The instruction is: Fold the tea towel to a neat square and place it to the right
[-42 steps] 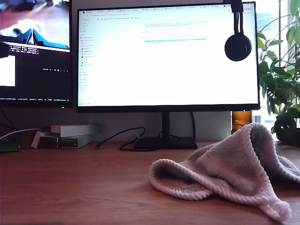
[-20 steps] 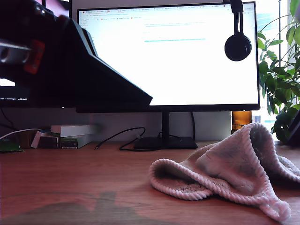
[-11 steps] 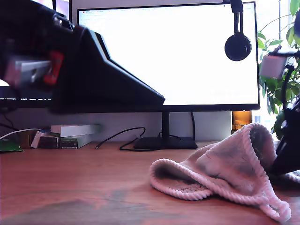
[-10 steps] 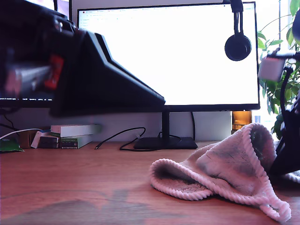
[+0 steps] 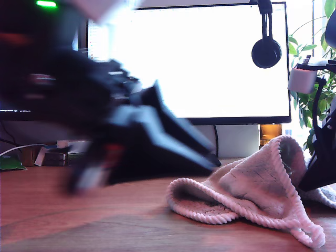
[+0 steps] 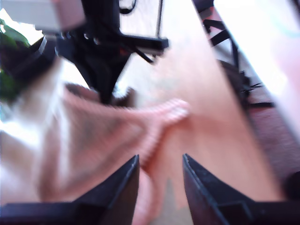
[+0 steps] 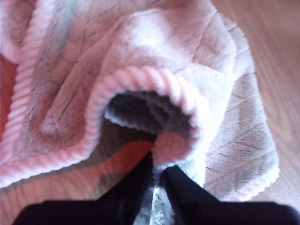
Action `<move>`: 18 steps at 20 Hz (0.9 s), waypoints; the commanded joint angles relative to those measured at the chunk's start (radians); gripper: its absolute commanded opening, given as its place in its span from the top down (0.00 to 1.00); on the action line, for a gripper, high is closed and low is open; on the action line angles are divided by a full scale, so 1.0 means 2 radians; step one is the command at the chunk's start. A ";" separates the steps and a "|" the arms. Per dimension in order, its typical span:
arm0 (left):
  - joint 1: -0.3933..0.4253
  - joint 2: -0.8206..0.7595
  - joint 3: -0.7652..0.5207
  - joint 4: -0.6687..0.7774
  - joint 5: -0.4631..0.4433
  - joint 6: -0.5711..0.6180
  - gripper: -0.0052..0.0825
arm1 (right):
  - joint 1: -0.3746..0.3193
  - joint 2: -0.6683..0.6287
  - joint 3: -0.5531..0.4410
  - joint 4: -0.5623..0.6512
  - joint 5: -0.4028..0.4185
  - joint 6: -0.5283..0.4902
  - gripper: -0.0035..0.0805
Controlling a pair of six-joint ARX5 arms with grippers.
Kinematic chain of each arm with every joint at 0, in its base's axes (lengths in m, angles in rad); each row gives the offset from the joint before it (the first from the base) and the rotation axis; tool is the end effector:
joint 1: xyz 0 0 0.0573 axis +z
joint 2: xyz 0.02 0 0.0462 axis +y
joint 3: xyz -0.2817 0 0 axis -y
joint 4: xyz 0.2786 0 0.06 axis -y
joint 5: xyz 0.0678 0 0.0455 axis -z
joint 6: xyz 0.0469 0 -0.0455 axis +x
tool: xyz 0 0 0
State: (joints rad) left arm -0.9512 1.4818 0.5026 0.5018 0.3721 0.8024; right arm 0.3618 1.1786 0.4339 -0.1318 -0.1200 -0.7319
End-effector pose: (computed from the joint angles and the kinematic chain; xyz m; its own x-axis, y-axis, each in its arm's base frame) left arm 0.1598 -0.2535 0.1351 0.1845 -0.8847 -0.4280 0.8492 -0.0757 0.5225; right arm 0.2141 0.0870 0.1312 0.5517 0.3368 -0.7630 -0.7950 0.4888 -0.3592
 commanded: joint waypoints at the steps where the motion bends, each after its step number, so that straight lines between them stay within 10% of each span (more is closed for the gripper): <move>1: -0.001 0.029 0.016 0.004 0.000 0.020 0.63 | 0.002 0.002 -0.006 0.004 0.000 -0.001 0.97; 18: -0.024 0.123 0.122 -0.057 0.021 0.146 0.51 | 0.002 0.002 -0.006 0.010 0.001 -0.001 0.97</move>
State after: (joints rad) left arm -0.9943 1.7119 0.7387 0.3878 0.4053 1.0763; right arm 0.3618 1.1782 0.4339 -0.1200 -0.1200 -0.7319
